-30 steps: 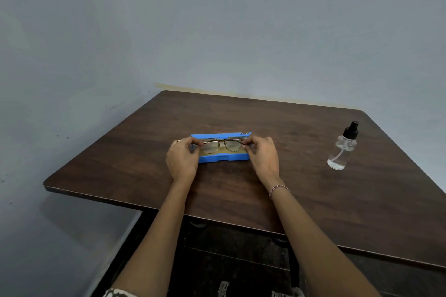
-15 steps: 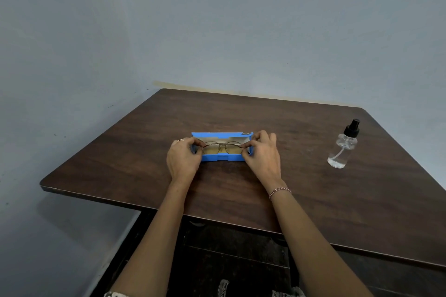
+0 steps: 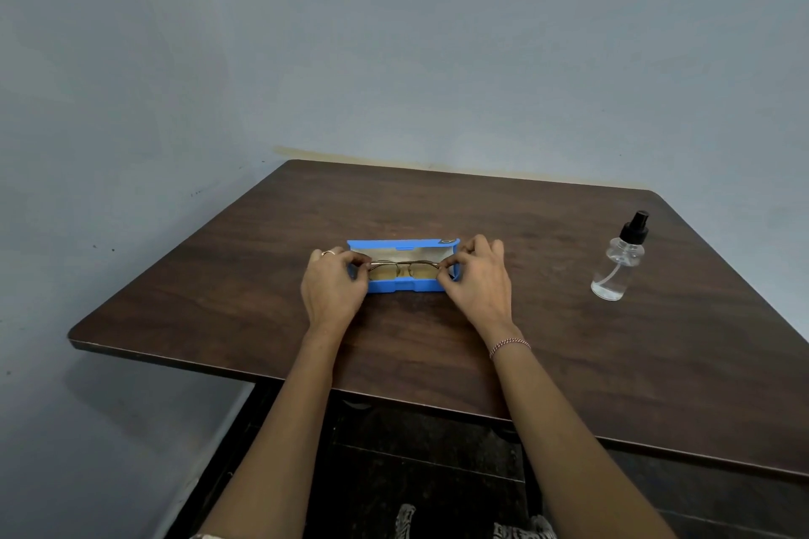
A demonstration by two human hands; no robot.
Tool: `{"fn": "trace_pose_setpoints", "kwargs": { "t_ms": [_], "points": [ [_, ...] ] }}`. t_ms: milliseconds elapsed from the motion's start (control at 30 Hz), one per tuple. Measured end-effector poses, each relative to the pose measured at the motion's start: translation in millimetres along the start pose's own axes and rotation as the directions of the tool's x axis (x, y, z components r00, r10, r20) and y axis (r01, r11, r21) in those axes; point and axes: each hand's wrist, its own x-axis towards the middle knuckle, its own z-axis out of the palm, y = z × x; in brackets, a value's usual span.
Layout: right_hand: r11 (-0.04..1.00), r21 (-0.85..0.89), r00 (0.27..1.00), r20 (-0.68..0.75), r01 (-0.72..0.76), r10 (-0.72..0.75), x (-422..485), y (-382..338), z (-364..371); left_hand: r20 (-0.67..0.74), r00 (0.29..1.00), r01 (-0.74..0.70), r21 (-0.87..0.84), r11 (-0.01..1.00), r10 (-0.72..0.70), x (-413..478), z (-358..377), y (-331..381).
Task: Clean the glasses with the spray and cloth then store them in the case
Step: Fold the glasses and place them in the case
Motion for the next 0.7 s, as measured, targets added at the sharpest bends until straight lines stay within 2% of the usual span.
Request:
{"fn": "trace_pose_setpoints", "kwargs": {
  "t_ms": [167, 300, 400, 500, 567, 700],
  "points": [
    [1.000, -0.011, 1.000, 0.024, 0.002, -0.002, -0.6, 2.0, 2.1, 0.015, 1.000, -0.027, 0.025, 0.999, 0.027, -0.3, 1.8, -0.5],
    [0.997, 0.071, 1.000, -0.003, -0.022, 0.022, 0.2, 3.3, 2.1, -0.034, 0.999, -0.038, -0.013, 0.999, 0.037, -3.0, -1.1, 1.1],
    [0.982, 0.182, 0.994, -0.085, -0.058, 0.074, -0.4, 5.1, 0.0, -0.160, 0.986, -0.050, -0.068, 0.996, 0.038, -9.3, -6.2, 4.6],
    [0.960, 0.278, 0.969, -0.229, -0.025, 0.092, -2.3, 3.7, -5.0, -0.249, 0.963, -0.126, -0.069, 0.990, 0.105, -11.8, -9.3, 6.9],
    [0.952, 0.305, 0.966, -0.250, 0.019, 0.061, -3.5, 1.1, -7.8, -0.222, 0.961, -0.185, -0.065, 0.981, 0.167, -11.7, -8.5, 7.8],
    [0.964, 0.221, 0.986, -0.109, 0.146, -0.124, -4.2, -2.2, -4.9, -0.130, 0.952, -0.287, -0.065, 0.956, 0.277, -10.4, -4.8, 8.4]
  ]
}}
